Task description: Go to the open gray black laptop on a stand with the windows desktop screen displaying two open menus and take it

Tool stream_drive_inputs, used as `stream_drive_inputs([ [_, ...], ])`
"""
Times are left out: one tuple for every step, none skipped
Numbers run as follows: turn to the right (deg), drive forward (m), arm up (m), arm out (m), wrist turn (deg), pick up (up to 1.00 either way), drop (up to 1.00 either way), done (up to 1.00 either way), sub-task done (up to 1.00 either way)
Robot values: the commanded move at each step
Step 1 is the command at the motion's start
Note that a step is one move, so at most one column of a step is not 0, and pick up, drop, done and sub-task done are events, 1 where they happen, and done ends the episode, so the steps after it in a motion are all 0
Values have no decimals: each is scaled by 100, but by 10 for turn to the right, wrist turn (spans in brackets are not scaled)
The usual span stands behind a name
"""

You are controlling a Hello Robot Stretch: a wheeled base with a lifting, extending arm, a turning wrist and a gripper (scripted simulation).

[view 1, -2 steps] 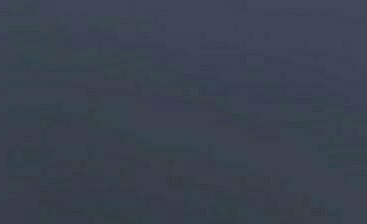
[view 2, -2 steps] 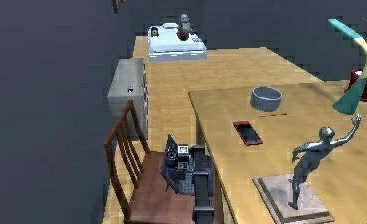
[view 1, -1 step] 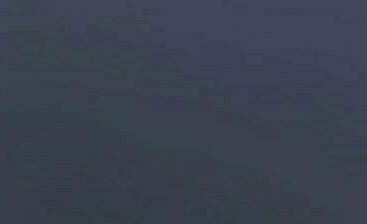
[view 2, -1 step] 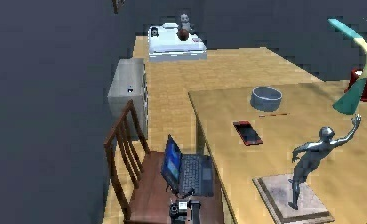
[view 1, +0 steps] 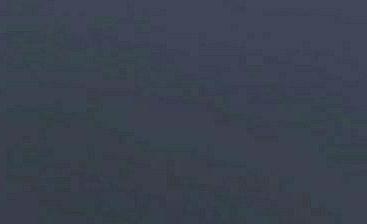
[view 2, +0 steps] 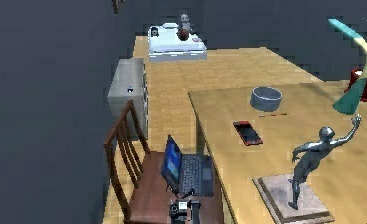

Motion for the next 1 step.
stream_drive_inputs([
  [0,0,10,0,0,0,0,0,0],
])
